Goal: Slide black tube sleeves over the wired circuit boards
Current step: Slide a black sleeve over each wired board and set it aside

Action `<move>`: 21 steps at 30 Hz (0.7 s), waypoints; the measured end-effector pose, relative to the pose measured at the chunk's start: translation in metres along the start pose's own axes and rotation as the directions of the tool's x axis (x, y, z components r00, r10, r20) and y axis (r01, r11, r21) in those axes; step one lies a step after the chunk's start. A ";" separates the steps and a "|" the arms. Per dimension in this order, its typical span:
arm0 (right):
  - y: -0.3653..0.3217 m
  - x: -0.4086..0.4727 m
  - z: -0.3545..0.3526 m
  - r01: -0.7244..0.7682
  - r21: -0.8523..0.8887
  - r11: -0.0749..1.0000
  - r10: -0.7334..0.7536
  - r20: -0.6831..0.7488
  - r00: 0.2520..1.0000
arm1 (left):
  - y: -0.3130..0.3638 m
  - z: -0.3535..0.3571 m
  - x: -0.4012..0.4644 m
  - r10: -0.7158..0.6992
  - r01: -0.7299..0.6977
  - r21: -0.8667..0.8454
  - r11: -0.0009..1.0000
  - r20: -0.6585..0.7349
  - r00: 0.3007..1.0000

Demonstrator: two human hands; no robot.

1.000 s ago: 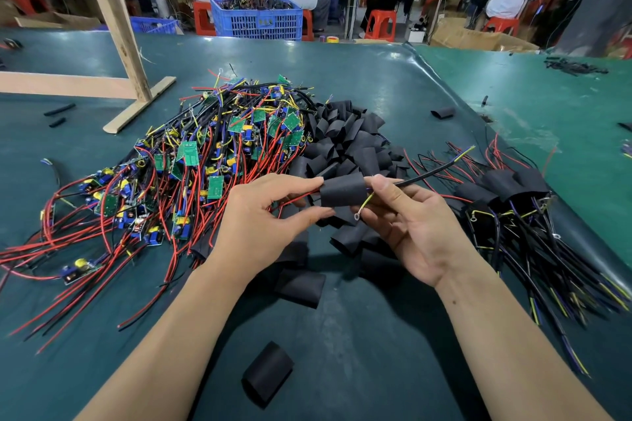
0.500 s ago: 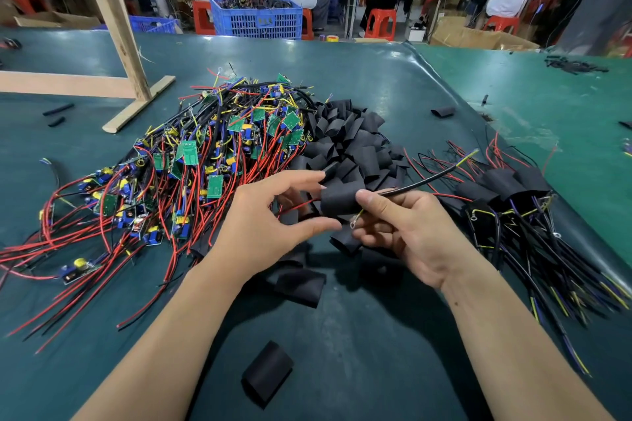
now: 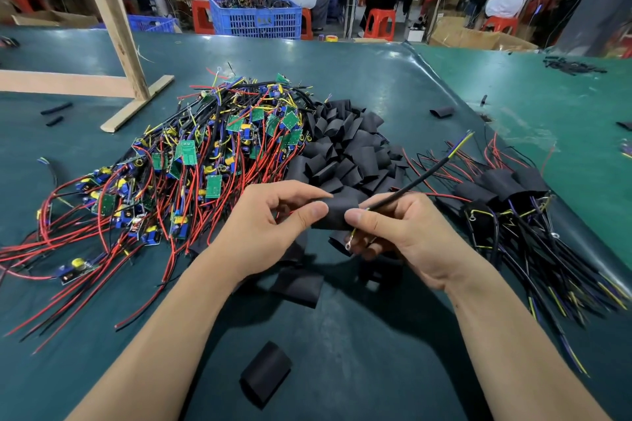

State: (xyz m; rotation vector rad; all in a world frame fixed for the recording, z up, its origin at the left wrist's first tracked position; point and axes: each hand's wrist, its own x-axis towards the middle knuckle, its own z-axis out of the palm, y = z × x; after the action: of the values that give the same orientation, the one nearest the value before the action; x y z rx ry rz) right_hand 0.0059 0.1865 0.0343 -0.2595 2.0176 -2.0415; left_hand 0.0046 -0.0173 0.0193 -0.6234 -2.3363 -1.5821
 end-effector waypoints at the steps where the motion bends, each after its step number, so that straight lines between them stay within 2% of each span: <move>1: -0.001 0.000 0.000 0.021 0.017 1.000 -0.020 -0.042 0.999 | -0.001 0.000 0.000 0.054 -0.047 0.103 0.994 -0.061 0.997; 3: -0.004 0.002 -0.001 0.085 0.067 0.994 -0.074 -0.161 0.984 | -0.003 0.000 0.002 0.214 -0.126 0.366 0.922 -0.211 0.954; 4: -0.005 0.002 -0.004 0.125 0.100 0.987 -0.098 -0.240 0.966 | -0.005 -0.002 0.003 0.276 -0.127 0.441 0.889 -0.293 0.915; 7: -0.011 0.004 -0.018 0.232 0.240 0.943 -0.091 -0.485 0.870 | -0.009 -0.007 0.006 0.396 -0.103 0.520 0.848 -0.492 0.775; 8: -0.012 0.003 -0.022 0.250 0.276 0.928 -0.070 -0.530 0.845 | -0.010 -0.008 0.005 0.402 -0.101 0.510 0.854 -0.525 0.751; 10: -0.014 0.003 -0.026 0.245 0.329 0.912 -0.029 -0.545 0.838 | -0.008 -0.007 0.004 0.343 -0.143 0.386 0.911 -0.519 0.783; 13: -0.013 0.003 -0.022 0.179 0.357 0.917 0.003 -0.454 0.891 | -0.003 0.002 0.002 0.329 -0.233 0.291 0.928 -0.342 0.880; 15: -0.011 0.004 -0.017 0.146 0.323 0.935 -0.011 -0.384 0.923 | -0.001 0.009 0.000 0.348 -0.280 0.284 0.917 -0.228 0.909; 17: -0.010 0.004 -0.013 0.127 0.298 0.946 -0.019 -0.342 0.940 | 0.000 0.015 -0.002 0.330 -0.276 0.256 0.926 -0.202 0.922; 21: -0.011 0.002 -0.016 0.142 0.271 0.952 -0.043 -0.340 0.939 | -0.001 0.019 -0.001 0.243 -0.214 0.143 0.966 -0.235 0.941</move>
State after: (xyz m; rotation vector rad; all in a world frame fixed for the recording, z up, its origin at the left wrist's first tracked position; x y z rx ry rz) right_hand -0.0017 0.2007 0.0445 0.0532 1.8657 -2.5534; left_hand 0.0050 0.0002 0.0107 -0.6049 -2.0690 -1.3272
